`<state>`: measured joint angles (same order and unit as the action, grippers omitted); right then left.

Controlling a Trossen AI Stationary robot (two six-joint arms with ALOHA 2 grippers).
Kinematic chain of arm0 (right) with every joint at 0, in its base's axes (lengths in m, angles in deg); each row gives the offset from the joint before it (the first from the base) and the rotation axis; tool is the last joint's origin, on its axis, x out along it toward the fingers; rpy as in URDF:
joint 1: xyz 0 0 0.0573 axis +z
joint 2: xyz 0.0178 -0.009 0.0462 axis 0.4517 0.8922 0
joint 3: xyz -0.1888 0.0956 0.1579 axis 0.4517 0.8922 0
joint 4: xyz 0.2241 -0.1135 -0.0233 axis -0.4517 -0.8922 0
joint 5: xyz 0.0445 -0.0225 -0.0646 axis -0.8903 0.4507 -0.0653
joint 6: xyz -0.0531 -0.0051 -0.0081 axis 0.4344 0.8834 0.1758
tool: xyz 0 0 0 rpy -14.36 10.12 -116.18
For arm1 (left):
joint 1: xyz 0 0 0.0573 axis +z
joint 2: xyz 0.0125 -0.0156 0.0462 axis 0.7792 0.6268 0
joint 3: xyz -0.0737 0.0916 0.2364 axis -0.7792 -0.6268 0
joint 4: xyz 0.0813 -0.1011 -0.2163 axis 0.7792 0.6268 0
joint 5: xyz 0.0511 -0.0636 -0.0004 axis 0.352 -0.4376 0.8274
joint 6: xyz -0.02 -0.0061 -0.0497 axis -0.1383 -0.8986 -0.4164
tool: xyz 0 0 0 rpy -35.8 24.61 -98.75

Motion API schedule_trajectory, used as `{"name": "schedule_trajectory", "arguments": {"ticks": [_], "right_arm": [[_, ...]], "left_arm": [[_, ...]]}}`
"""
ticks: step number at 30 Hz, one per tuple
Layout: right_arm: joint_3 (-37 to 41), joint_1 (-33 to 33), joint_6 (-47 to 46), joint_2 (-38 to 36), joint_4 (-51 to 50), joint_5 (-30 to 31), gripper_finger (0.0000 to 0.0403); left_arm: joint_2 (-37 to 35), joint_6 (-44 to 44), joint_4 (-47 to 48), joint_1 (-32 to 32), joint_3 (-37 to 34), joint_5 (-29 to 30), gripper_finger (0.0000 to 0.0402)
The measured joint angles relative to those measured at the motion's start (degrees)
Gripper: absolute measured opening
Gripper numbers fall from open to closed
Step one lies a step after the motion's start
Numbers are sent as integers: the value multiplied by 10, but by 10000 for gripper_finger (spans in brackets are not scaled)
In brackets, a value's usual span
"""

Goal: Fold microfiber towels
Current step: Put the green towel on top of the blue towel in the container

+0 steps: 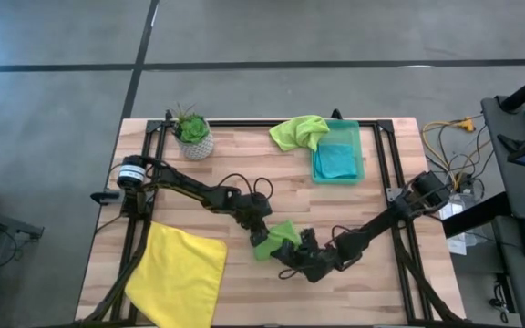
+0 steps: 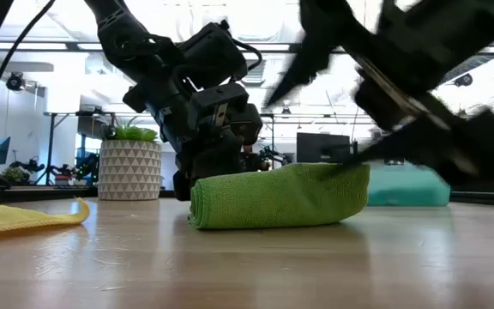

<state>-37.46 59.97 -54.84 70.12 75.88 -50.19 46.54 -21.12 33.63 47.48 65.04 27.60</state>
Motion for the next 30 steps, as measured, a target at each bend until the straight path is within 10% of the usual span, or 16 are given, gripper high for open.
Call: {"name": "schedule_trajectory", "arguments": {"ticks": [9,30], "right_arm": [[0,-33,-23,0,-68,2,381],[-49,-53,-27,73,-63,-31,386]], "left_arm": [[0,1,-5,0,0,-9,0],[1,4,-5,0,0,-34,0]]}}
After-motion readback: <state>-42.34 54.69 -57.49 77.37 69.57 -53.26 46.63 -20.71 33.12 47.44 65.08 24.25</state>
